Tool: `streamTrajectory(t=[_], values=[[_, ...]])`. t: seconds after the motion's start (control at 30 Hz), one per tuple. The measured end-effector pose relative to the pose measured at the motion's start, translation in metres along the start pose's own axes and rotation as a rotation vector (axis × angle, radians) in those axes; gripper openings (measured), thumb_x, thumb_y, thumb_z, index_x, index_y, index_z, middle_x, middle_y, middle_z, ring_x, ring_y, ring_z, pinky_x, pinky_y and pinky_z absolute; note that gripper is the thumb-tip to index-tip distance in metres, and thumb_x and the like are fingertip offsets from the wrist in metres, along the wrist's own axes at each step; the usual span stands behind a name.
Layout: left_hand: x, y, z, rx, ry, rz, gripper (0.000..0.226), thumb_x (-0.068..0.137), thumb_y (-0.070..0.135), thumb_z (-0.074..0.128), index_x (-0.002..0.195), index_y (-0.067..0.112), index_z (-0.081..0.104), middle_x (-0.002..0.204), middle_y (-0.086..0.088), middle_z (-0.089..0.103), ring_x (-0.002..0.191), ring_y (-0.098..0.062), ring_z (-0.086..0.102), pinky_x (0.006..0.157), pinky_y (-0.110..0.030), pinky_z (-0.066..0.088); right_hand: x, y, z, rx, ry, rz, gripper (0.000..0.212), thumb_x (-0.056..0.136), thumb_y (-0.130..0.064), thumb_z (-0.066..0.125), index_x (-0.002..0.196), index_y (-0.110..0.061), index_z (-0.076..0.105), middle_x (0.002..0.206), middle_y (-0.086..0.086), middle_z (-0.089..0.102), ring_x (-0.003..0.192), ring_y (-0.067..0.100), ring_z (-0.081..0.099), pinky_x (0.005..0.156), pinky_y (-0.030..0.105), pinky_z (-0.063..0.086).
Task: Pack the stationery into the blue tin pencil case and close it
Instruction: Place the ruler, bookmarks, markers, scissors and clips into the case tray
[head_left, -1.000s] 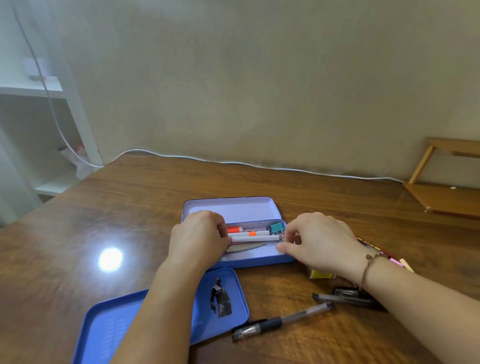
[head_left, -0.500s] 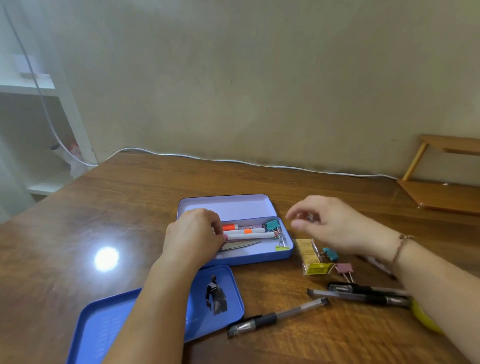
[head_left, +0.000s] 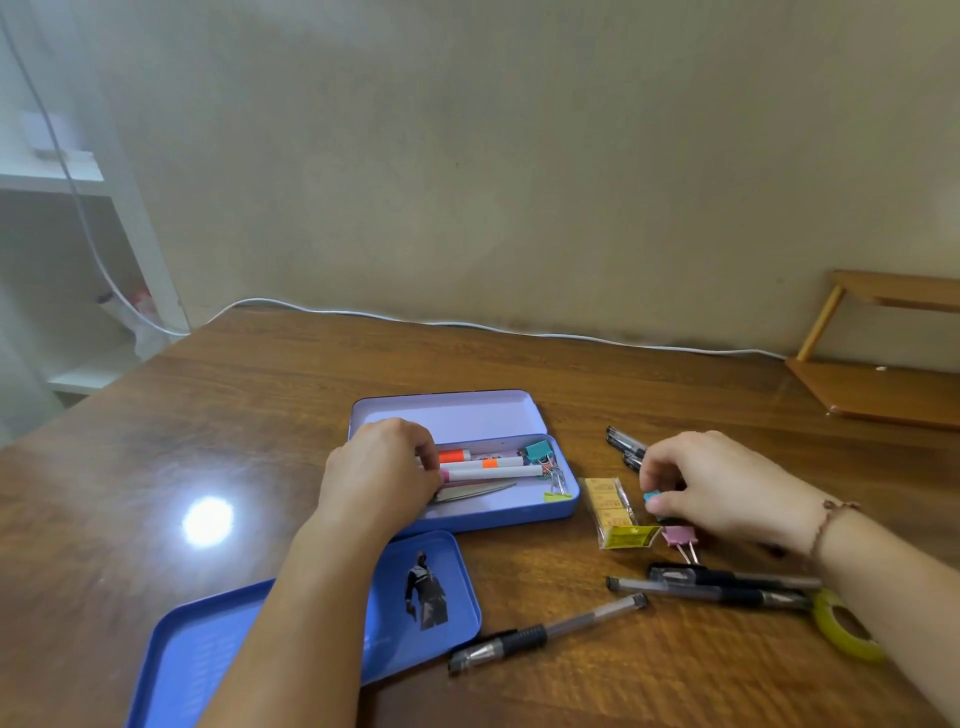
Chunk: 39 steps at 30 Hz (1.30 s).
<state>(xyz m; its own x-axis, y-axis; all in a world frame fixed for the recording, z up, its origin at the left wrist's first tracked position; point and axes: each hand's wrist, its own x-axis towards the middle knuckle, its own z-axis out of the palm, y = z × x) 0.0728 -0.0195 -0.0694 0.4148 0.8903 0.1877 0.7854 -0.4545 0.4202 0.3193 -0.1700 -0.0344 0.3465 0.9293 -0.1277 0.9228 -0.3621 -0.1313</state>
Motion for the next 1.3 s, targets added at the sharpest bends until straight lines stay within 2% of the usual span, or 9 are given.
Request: streamTrajectory(t=[0.1,0.27,0.43,0.7,0.83,0.97,1.03,1.17,1.3], values=[[0.0,0.001,-0.001,-0.002,-0.002,0.003,0.014,0.079,0.033,0.073,0.068,0.031,0.066,0.089,0.007,0.069,0.083,-0.017,0.063,0.071,-0.032,0.055,0.003,0.005,-0.006,0.078,0.021,0.032,0.012,0.079,-0.03,0.075,0.079,-0.035,0.064,0.09,-0.016,0.06,0.086,0.003,0.055,0.074,0.026,0.05],[0.001,0.001,-0.001,-0.019,-0.011,-0.007,0.011,0.079,0.036,0.074,0.072,0.028,0.068,0.089,0.006,0.069,0.084,-0.017,0.063,0.073,-0.033,0.054,0.014,-0.016,-0.026,0.328,0.29,-0.039,0.012,0.074,-0.029,0.08,0.072,-0.032,0.068,0.077,-0.015,0.066,0.078,0.002,0.059,0.063,0.019,0.039],[0.001,0.001,-0.001,-0.016,-0.02,-0.014,0.012,0.078,0.038,0.074,0.073,0.029,0.068,0.086,0.006,0.068,0.084,-0.018,0.063,0.074,-0.033,0.055,0.03,-0.062,-0.003,0.26,0.21,-0.114,0.008,0.075,-0.035,0.078,0.075,-0.029,0.073,0.075,-0.016,0.067,0.078,0.004,0.061,0.07,0.03,0.052],[0.001,0.0,-0.001,-0.021,-0.007,-0.011,0.011,0.078,0.037,0.074,0.074,0.028,0.069,0.089,0.006,0.068,0.087,-0.018,0.063,0.074,-0.033,0.054,0.036,-0.073,0.009,0.094,0.208,-0.081,0.007,0.083,-0.038,0.069,0.081,-0.032,0.068,0.087,-0.016,0.06,0.087,0.008,0.055,0.061,0.026,0.046],[0.001,0.0,-0.001,-0.015,-0.009,-0.011,0.012,0.079,0.037,0.074,0.074,0.028,0.069,0.088,0.006,0.068,0.086,-0.018,0.063,0.074,-0.033,0.054,0.037,-0.069,0.008,0.14,0.191,-0.117,0.008,0.084,-0.038,0.068,0.082,-0.03,0.068,0.081,-0.016,0.059,0.083,0.007,0.055,0.06,0.026,0.046],[0.001,0.0,-0.001,-0.015,-0.009,-0.008,0.01,0.08,0.034,0.073,0.073,0.028,0.068,0.086,0.007,0.068,0.086,-0.017,0.063,0.073,-0.031,0.052,0.023,-0.045,-0.013,0.267,0.295,-0.193,0.01,0.086,-0.026,0.065,0.082,-0.035,0.067,0.079,-0.016,0.063,0.075,0.003,0.057,0.067,0.022,0.045],[0.0,0.001,-0.001,-0.014,-0.008,-0.002,0.01,0.08,0.034,0.073,0.073,0.029,0.068,0.087,0.007,0.067,0.089,-0.017,0.063,0.074,-0.032,0.052,0.01,-0.027,-0.026,0.187,0.196,-0.182,0.013,0.086,-0.025,0.066,0.085,-0.037,0.068,0.088,-0.02,0.064,0.082,-0.003,0.056,0.072,0.019,0.043],[0.0,0.001,-0.001,-0.017,-0.016,0.002,0.008,0.08,0.033,0.072,0.077,0.029,0.066,0.086,0.009,0.062,0.092,-0.017,0.061,0.075,-0.031,0.05,-0.01,-0.002,-0.025,-0.034,-0.089,-0.073,0.022,0.082,-0.04,0.07,0.104,-0.039,0.068,0.103,-0.021,0.063,0.092,-0.003,0.057,0.085,0.024,0.051],[-0.001,0.001,-0.003,-0.045,-0.032,-0.007,0.009,0.079,0.034,0.072,0.078,0.029,0.065,0.092,0.009,0.065,0.086,-0.017,0.061,0.073,-0.03,0.051,-0.026,0.002,-0.014,-0.131,-0.115,-0.019,0.022,0.078,-0.053,0.068,0.096,-0.039,0.07,0.098,-0.02,0.063,0.094,0.003,0.058,0.083,0.031,0.053]])
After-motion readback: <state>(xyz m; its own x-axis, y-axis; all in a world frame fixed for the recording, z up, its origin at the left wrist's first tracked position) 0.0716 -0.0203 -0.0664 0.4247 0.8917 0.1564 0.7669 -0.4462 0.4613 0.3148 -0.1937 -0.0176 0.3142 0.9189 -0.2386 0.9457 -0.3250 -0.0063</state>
